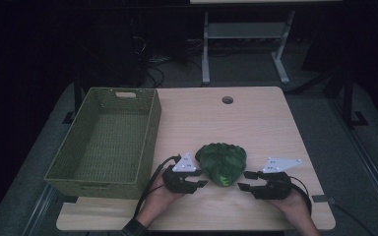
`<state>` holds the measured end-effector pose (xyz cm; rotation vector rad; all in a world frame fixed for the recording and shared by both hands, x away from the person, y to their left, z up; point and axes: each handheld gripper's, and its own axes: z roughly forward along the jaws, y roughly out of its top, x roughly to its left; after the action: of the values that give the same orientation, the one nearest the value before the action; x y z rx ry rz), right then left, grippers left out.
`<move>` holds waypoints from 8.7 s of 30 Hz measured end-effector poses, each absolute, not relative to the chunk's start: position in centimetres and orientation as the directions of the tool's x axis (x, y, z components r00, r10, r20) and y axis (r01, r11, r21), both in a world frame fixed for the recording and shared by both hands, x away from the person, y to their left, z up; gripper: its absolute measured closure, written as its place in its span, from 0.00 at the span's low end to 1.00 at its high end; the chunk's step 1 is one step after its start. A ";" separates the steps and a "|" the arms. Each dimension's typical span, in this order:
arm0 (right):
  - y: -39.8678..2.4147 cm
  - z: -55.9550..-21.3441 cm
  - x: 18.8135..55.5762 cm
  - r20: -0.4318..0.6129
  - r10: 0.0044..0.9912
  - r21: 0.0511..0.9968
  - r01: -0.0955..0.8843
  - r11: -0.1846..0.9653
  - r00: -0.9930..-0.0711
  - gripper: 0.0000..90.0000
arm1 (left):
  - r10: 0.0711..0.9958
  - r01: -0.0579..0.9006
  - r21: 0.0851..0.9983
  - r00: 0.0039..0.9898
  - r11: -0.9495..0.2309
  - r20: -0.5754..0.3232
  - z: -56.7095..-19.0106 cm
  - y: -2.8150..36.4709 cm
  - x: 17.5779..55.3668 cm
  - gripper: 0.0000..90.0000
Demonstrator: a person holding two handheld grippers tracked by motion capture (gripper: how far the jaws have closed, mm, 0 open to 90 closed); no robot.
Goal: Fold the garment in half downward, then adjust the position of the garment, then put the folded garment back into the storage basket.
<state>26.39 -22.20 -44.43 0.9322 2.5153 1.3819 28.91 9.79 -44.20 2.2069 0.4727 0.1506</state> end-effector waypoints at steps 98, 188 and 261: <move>-19.8 -47.0 29.0 0.203 0.527 0.663 0.512 0.546 -0.825 1.00 | 0.427 0.366 0.710 0.898 -0.602 -0.102 -45.9 7.6 35.0 1.00; -27.0 -48.3 29.8 0.028 0.826 0.723 0.582 0.372 -0.564 0.15 | 0.184 0.163 0.450 0.983 -0.878 0.003 -44.8 1.1 35.5 0.40; -26.8 -48.2 29.8 0.034 0.828 0.717 0.591 0.370 -0.560 0.12 | 0.592 0.484 0.580 0.806 -0.655 -0.005 -27.6 20.7 35.7 0.78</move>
<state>29.83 -26.82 -48.25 1.2439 2.3042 0.9989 35.71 20.72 -27.57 2.4141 0.7935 0.2476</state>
